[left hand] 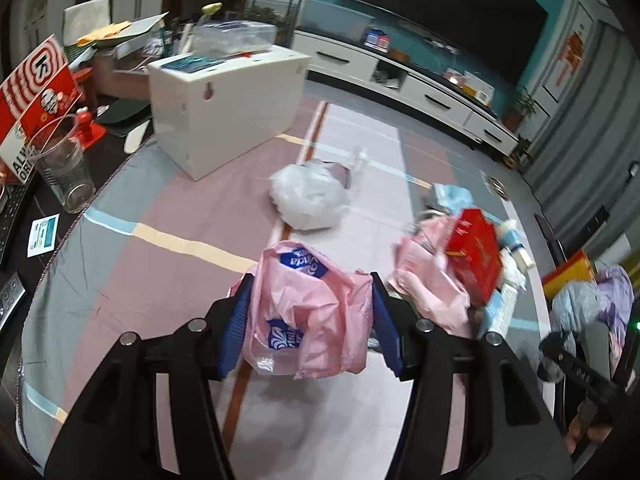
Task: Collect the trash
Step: 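Lift the pink bag and grey bag and carry both toward the black bin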
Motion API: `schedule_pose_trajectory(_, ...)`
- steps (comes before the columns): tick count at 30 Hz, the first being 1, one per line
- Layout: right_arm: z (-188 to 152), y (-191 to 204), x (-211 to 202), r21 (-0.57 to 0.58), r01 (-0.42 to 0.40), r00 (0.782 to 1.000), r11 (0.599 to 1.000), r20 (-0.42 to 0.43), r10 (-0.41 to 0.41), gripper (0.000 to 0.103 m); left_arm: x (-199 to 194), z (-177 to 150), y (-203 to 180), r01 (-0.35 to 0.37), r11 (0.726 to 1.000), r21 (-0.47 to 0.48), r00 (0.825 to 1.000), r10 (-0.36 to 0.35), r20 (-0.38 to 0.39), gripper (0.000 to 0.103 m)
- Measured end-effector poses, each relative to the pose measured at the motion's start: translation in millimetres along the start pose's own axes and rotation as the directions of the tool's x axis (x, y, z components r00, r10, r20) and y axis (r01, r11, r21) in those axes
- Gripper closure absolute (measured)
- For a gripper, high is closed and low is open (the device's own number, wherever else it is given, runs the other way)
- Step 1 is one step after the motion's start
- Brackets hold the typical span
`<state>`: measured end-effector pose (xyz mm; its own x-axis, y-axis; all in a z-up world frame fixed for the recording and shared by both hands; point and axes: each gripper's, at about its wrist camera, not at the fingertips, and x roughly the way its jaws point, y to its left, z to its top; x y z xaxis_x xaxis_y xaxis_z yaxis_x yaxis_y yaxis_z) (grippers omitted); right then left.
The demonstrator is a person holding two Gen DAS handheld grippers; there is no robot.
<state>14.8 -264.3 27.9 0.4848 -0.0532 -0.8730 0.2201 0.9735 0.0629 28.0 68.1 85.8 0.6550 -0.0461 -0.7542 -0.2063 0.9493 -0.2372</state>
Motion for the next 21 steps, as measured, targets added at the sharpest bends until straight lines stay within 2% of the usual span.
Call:
schedule_pose_trajectory(9, -0.1, 12.7, -15.2, -0.018, -0.058, 0.998, 0.998, 0.036, 0.058, 0.038, -5.8, -11.0, -24.4, 0.044, 0.996, 0.073, 0.999, -0.043, -0.012, 0.046)
schedule_pose_trajectory(21, -4.4, 28.9, -19.4, -0.043, -0.076, 0.995, 0.996, 0.067, 0.079, 0.038, 1.3, -22.0, -38.9, 0.039, 0.990, 0.139, 0.999, -0.035, -0.031, 0.046)
